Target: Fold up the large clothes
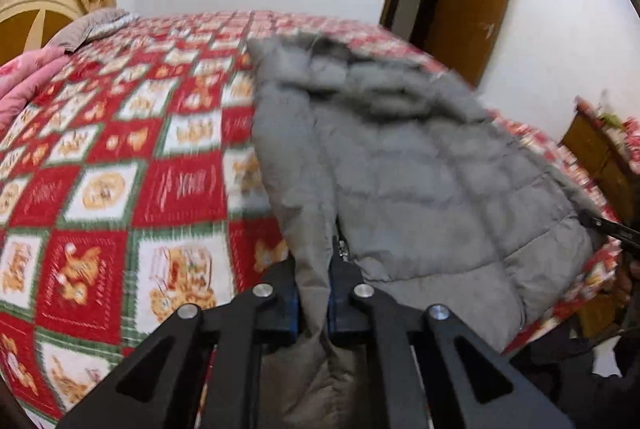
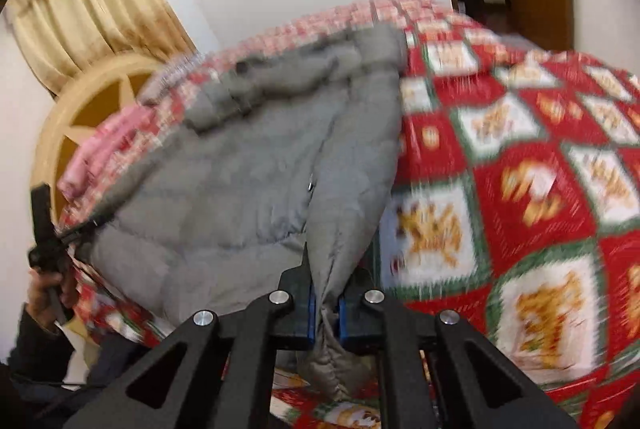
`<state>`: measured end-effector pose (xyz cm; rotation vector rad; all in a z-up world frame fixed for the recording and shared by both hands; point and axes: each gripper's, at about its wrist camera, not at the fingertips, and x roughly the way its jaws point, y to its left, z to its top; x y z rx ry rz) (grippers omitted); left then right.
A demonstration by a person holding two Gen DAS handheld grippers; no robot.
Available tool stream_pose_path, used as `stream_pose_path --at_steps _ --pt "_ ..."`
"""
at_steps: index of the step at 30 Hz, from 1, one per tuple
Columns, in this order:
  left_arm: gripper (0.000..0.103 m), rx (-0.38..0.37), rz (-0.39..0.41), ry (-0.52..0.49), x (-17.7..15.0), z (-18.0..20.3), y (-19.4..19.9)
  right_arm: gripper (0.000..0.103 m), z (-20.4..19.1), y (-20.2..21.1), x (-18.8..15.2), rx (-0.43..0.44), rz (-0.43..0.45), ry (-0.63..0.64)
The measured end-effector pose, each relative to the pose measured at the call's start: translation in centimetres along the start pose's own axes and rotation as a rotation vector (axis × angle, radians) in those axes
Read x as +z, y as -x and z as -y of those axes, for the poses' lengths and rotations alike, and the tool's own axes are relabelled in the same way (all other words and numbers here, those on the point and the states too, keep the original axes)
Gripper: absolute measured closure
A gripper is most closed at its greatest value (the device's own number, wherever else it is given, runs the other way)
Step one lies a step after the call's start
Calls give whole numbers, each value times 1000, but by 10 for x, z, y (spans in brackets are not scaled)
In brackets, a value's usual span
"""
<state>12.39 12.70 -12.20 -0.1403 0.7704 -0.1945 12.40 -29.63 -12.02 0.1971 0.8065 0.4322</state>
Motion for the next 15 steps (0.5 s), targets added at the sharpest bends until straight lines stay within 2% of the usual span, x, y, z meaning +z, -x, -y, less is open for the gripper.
stream_pose_path --at_steps 7,9,12,15 --pt "94 -113 125 20 22 2 79 97 -20 74 21 60 151 41" --pt "94 -131 183 17 30 2 101 98 -25 95 25 83 196 47" --pt "93 -136 217 21 47 -2 102 98 -25 110 37 98 253 36" --pt "93 -68 223 -14 72 -2 68 98 -17 98 63 91 288 13"
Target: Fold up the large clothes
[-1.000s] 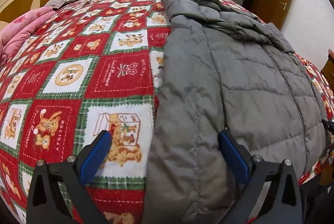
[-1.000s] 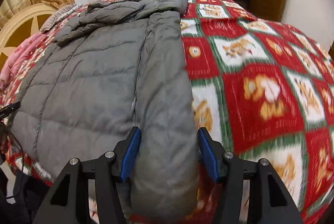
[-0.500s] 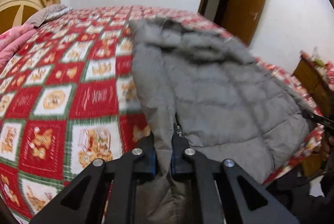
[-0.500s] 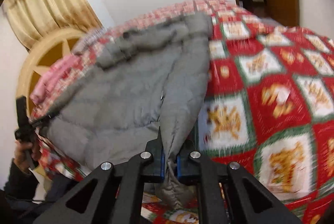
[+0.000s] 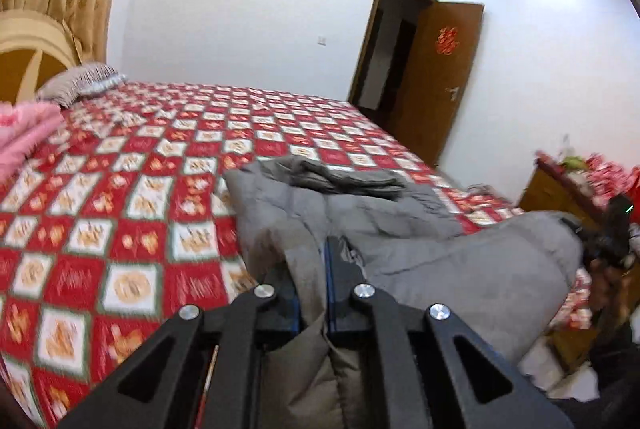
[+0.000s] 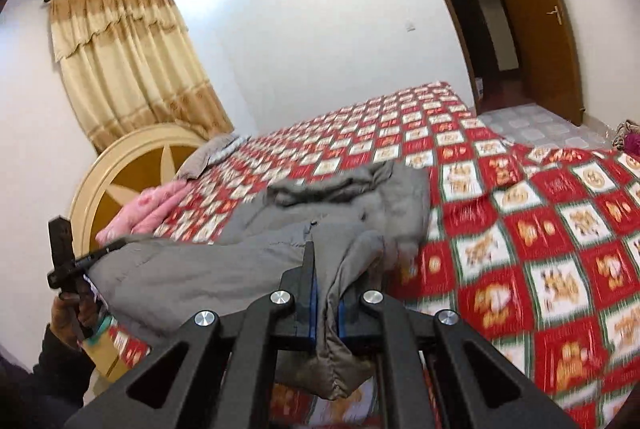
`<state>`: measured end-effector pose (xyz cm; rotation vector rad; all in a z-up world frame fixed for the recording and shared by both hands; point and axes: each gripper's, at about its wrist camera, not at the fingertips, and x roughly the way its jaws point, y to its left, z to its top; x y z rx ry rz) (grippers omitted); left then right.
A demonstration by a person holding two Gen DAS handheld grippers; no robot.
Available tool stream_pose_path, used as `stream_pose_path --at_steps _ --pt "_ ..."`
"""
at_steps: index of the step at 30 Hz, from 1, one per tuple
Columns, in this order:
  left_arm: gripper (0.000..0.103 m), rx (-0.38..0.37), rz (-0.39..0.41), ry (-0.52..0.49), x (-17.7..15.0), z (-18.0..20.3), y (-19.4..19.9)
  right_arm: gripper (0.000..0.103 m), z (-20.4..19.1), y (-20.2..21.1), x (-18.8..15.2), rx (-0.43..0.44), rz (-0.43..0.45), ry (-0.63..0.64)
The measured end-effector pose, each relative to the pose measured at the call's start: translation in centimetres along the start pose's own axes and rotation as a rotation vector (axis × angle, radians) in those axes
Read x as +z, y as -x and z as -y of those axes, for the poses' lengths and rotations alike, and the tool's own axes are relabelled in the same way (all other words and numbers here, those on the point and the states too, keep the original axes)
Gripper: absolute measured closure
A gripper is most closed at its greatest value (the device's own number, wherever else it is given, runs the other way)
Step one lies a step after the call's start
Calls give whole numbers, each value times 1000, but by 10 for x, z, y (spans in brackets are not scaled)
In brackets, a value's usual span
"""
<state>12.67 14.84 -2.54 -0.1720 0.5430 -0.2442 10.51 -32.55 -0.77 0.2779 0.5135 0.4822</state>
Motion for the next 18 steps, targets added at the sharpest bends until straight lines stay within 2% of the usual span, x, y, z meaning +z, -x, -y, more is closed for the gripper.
stream_pose_path --at_steps 5,8,12,18 --pt "93 88 -28 -60 25 -5 -75 98 17 -62 34 -62 8 -45" --pt "93 105 -25 -80 38 -4 -103 98 35 -102 51 -102 -8 -87" --pt "93 137 -62 -83 55 -6 -159 98 60 -154 65 -150 -38 -140" --pt "93 165 -109 -56 61 -16 -214 97 87 -223 75 -214 -105 -166"
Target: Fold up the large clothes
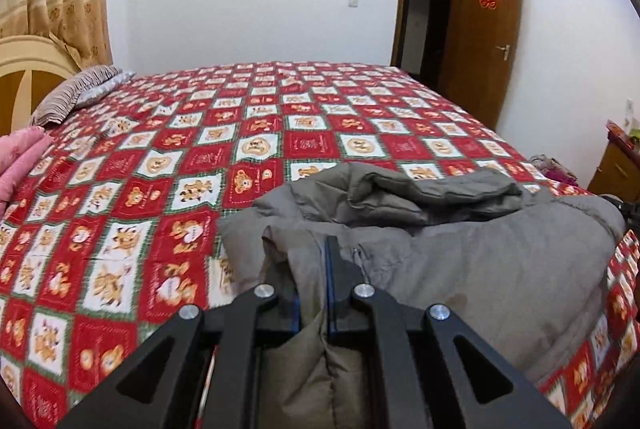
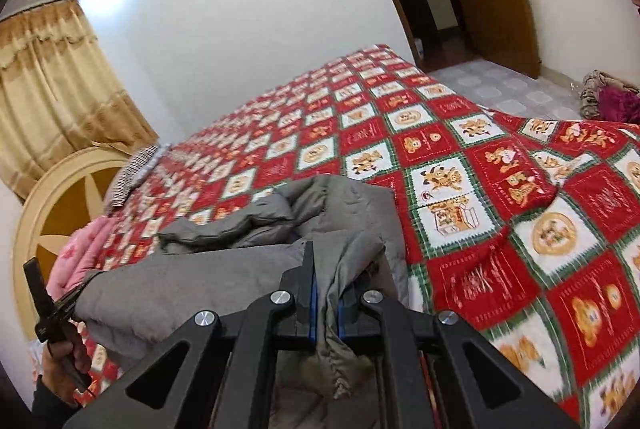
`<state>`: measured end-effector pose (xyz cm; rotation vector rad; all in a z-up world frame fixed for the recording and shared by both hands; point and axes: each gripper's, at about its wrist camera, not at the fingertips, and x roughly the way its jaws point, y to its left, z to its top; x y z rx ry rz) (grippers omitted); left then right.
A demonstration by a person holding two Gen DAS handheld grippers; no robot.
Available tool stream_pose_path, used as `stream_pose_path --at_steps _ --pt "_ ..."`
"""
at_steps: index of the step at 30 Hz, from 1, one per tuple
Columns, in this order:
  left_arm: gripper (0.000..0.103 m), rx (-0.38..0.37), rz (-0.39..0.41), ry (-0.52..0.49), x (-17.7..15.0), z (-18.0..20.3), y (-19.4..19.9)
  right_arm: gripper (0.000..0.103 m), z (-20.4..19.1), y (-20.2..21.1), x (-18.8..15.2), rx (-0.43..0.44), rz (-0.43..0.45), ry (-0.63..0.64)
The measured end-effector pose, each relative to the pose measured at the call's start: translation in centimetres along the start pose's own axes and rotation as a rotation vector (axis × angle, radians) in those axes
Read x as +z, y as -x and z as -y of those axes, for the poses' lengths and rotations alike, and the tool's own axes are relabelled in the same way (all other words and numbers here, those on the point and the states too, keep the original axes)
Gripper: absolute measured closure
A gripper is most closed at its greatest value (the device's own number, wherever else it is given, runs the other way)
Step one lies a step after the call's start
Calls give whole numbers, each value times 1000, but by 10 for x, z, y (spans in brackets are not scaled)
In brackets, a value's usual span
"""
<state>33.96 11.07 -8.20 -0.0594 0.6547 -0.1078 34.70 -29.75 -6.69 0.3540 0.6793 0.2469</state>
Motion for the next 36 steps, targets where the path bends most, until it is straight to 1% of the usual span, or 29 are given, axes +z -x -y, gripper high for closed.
stream_pose_path --at_steps 1,2,3,4,5,6,7,8,9,11,12,15,17,18,19,20,21,22,23,26,27,28,30,31,32,33,34,35,36 --pt "91 3 -5 12 1 -3 -6 97 0 -8 4 -3 -8 -1" --pt "87 4 -9 23 3 -3 -10 97 1 -15 9 -3 -12 -1" --pt "86 4 -13 49 4 -7 -12 97 1 -20 14 -6 -14 1" --pt "83 5 -19 60 6 -7 -17 97 1 -25 19 -4 -16 4" --pt "77 21 -32 75 6 -9 -17 97 0 -29 22 -1 -19 7" --pt "65 36 -36 81 8 -9 -19 97 -1 -35 27 2 -28 15" --pt "54 69 -20 83 10 -9 -16 97 -2 -40 30 -1 -34 23" --pt "26 103 23 82 11 -10 -7 94 -3 -46 33 -11 -39 30" --pt "1 123 72 83 12 -11 1 94 -3 -52 35 -17 -39 32" --pt "0 131 191 98 14 -12 26 90 -1 -64 39 -23 -48 19" --pt "0 126 211 101 16 -11 32 89 0 -69 40 -31 -55 13" --pt "0 136 200 74 18 2 30 83 0 -80 38 -55 -50 19" --pt "0 154 204 46 16 15 24 73 -8 -83 38 -76 -21 50" --pt "0 161 206 27 14 23 21 67 -11 -82 39 -63 -6 52" --pt "0 170 204 16 14 27 17 39 -12 -82 40 -31 0 47" --pt "0 184 194 3 13 36 10 13 -14 -81 41 -11 7 42" --pt "0 188 176 -5 13 41 3 10 -17 -79 42 -10 25 43" --pt "0 194 163 -12 12 43 -2 10 -20 -75 43 -29 53 53" --pt "0 222 142 -23 12 49 -11 10 -23 -74 44 -43 65 62" --pt "0 269 81 -20 11 50 -31 10 -33 -64 43 -122 105 71" --pt "0 314 45 -16 10 49 -41 10 -37 -61 43 -132 118 79" --pt "0 344 21 -8 9 48 -47 10 -46 -55 40 -136 144 102" --pt "0 372 -6 48 8 38 -56 10 -63 -46 32 -130 183 146" --pt "0 373 -16 80 8 33 -58 10 -76 -43 24 -104 197 183" --pt "0 351 -26 133 9 25 -58 10 -86 -44 18 -80 193 214" --pt "0 335 -16 163 10 22 -55 10 -97 -48 11 -57 174 250" --pt "0 325 16 192 12 20 -47 10 -107 -55 4 -33 140 290" --pt "0 319 76 218 14 18 -33 10 -119 -66 -4 -8 91 336" --pt "0 312 125 222 15 19 -21 10 -126 -73 -9 -2 68 363"
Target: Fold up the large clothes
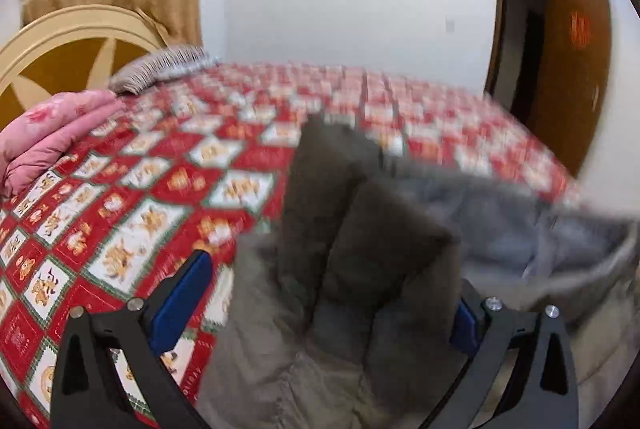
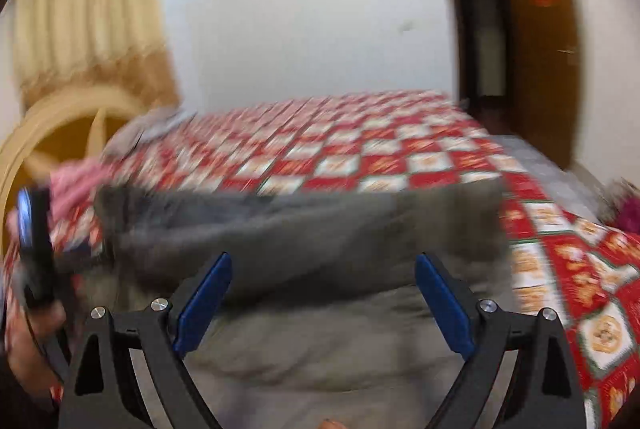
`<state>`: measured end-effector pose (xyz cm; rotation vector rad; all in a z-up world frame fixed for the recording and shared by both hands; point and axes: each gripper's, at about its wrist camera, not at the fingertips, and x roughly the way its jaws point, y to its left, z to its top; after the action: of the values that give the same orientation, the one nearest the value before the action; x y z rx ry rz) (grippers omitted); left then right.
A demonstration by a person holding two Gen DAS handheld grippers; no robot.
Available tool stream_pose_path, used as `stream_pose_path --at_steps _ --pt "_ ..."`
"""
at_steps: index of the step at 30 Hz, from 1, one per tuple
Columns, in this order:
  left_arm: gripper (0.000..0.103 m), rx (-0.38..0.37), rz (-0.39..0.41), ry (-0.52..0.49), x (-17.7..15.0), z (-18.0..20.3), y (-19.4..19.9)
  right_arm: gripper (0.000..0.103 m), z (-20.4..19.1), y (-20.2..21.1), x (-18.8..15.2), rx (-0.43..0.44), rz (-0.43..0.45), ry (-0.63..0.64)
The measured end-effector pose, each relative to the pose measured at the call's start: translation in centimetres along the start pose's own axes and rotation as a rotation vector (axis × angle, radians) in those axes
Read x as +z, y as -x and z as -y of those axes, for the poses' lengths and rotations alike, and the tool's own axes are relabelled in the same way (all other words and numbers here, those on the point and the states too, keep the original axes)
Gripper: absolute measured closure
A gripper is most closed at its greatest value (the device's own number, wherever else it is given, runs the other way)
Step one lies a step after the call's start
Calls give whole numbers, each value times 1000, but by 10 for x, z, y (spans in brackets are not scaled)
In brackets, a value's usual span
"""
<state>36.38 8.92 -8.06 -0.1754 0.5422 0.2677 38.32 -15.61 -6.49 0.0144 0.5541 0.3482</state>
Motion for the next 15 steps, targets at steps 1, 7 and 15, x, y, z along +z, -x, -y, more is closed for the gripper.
stream_pose_path --at_steps 1,7,15 --pt "0 -4 28 0 2 0 8 10 -7 -7 -2 -6 -17 23" --pt "0 57 75 -26 -1 -14 13 10 -2 -63 3 -89 -157 -47" --pt "0 64 -22 86 -22 -34 -13 10 11 -120 -12 -153 -285 -75"
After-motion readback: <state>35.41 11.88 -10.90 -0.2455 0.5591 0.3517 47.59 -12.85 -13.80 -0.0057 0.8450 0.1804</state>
